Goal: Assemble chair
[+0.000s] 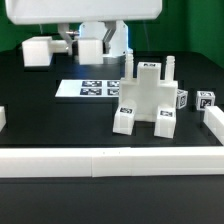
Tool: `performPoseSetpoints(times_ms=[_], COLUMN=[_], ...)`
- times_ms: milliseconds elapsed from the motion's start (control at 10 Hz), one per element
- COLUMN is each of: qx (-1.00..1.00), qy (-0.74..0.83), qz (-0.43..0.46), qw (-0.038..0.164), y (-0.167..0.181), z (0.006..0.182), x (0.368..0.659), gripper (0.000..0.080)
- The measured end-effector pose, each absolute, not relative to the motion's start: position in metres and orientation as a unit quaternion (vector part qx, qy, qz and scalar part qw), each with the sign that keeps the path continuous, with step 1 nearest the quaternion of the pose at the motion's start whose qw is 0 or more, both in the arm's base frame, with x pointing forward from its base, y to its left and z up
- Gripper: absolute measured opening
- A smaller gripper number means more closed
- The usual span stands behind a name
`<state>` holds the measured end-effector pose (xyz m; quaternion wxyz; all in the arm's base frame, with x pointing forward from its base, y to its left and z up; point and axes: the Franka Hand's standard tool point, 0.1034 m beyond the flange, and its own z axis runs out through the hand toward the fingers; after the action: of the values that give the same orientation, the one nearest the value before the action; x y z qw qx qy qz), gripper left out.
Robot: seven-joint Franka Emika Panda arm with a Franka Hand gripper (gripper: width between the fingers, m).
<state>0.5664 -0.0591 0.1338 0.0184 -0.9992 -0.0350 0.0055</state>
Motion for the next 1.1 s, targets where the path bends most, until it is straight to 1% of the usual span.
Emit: performPoseSetpoints(times_ms=[100,400,500,700,900,1100], qx=[-0.999,-1.0,-0.996,-0.985,-0.977,-0.974], qy=[-0.033,0.006,0.086,0.167,0.209,0.222], qz=[0.009,0.01,0.016,0.025,0.028,0.031], qw=[0.018,0.019,0.026,0.029,0.033,0.031], y=[-0.061,-0.061,-0.059,-0.049,-0.02,0.018], z=[0.13,0.13,0.133,0.139,0.147,0.147], x=[0.565,0.564,0.558,0.544,0.534,0.533], gripper=[0.0284,0.0284,0.0284,0.0284,0.0284,0.0284])
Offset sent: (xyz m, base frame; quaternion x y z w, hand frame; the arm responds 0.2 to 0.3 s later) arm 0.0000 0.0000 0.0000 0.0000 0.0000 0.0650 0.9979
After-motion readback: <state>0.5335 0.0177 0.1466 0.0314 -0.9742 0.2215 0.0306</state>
